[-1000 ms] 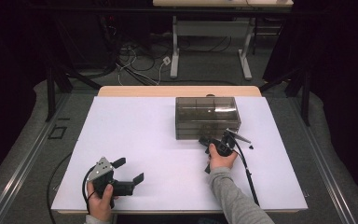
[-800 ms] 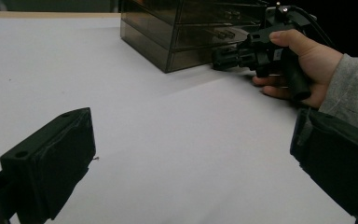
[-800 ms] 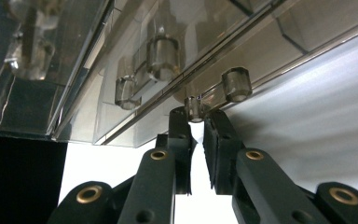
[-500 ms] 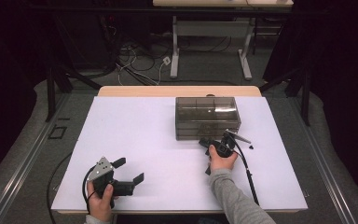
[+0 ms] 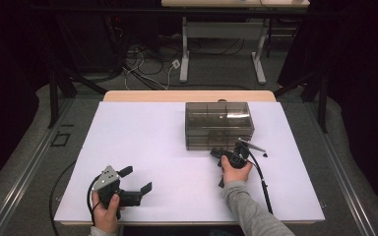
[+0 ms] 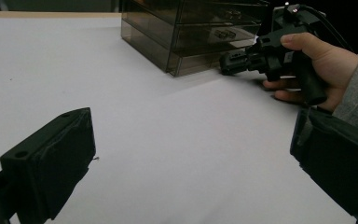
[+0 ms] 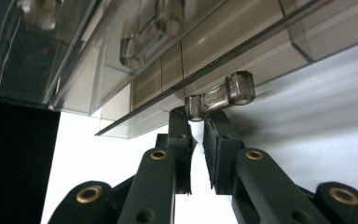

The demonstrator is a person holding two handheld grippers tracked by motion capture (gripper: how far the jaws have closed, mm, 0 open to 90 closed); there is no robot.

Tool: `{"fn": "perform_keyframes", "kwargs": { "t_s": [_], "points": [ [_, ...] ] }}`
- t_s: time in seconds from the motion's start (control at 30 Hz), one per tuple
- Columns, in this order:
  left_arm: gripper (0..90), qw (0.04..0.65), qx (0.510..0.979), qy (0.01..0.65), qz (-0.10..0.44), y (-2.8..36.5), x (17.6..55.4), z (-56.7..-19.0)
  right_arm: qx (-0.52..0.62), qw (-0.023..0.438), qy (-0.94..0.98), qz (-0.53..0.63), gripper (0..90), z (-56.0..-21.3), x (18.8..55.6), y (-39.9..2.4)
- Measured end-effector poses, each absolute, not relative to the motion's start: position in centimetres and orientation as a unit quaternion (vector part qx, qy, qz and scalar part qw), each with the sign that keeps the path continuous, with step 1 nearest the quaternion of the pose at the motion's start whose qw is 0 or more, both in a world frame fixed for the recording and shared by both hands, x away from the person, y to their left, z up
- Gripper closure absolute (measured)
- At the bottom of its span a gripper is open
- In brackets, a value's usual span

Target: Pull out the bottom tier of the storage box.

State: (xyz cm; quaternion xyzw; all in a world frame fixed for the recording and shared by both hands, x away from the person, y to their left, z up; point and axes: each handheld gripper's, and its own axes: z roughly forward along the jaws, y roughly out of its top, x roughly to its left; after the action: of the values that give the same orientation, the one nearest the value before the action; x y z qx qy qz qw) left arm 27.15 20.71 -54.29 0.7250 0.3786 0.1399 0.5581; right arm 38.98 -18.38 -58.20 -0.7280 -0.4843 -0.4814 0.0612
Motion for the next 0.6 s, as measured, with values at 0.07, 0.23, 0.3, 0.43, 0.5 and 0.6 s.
{"fn": "perform_keyframes", "kwargs": {
  "t_s": [0.07,0.23,0.3,0.43,0.5,0.6],
  "points": [
    [0.4,0.558,0.725,0.379,0.14,20.72,27.14,-54.29,-0.727,0.062,-0.49,-0.477,81.5,-58.11,38.75,-18.36],
    [0.4,0.559,0.725,0.378,0.141,20.7,27.14,-54.28,-0.725,0.054,-0.496,-0.476,81.6,-58.08,38.39,-18.3],
    [0.4,0.558,0.725,0.378,0.141,20.7,27.15,-54.29,-0.726,0.06,-0.487,-0.482,81.6,-58.24,38.23,-18.39],
    [0.3,0.558,0.724,0.38,0.14,20.64,27.17,-54.33,-0.724,0.055,-0.488,-0.484,81.6,-58.35,37.94,-18.38],
    [0.3,0.559,0.724,0.379,0.14,20.61,27.16,-54.32,-0.721,0.067,-0.492,-0.483,81.5,-58.31,37.88,-18.53],
    [0.4,0.558,0.724,0.38,0.14,20.61,27.15,-54.31,-0.726,0.071,-0.49,-0.478,80.8,-58.2,37.9,-18.58]
  ]
}}
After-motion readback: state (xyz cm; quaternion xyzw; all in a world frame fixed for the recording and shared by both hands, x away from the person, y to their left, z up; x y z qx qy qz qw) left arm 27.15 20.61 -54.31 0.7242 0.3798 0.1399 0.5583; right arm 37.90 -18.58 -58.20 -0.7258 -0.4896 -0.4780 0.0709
